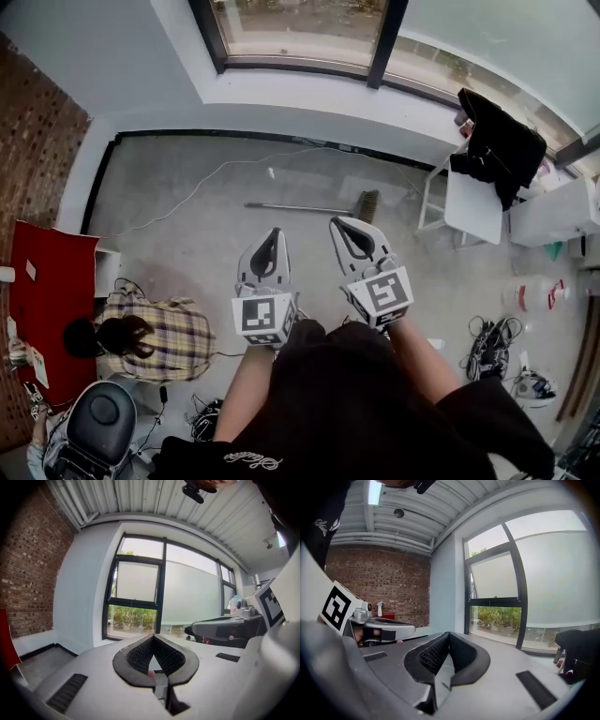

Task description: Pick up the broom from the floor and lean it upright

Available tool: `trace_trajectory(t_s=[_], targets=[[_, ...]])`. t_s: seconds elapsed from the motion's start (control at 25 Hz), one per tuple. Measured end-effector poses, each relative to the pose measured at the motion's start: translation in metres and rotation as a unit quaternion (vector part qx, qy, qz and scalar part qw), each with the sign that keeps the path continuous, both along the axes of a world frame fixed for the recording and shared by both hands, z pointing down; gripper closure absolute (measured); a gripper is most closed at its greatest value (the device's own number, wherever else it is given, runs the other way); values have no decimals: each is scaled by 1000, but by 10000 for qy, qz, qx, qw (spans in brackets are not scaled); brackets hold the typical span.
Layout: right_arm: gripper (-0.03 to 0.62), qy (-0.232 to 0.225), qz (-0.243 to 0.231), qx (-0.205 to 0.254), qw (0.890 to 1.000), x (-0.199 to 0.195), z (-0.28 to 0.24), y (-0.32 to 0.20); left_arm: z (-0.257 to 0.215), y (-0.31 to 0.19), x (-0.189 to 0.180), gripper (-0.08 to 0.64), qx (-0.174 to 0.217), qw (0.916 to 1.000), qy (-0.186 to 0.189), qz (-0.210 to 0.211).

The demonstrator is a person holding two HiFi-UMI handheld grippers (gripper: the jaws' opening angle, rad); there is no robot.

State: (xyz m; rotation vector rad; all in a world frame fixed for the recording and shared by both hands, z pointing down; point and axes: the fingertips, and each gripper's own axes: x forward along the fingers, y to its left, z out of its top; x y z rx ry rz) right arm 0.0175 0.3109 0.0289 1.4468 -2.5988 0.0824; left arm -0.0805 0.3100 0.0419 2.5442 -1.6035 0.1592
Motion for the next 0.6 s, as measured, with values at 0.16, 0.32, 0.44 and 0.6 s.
trace_trajectory(t_s=[0.16,0.32,0.44,0.6], targets=[[584,79,76,-138,9998,-6,7,-18,9,-19,-11,555,-118,9999,93,21],[584,129,66,-177,9997,-2,11,-46,13,-43,-4,555,-134,9999,97,45],[584,142,-6,-170,9998,4,18,-75,20,-70,1,555,-183,9998,73,-14],[584,296,-285,-193,9990,13,34,-125,30,-117,7,555,-277,9994,50,-223]])
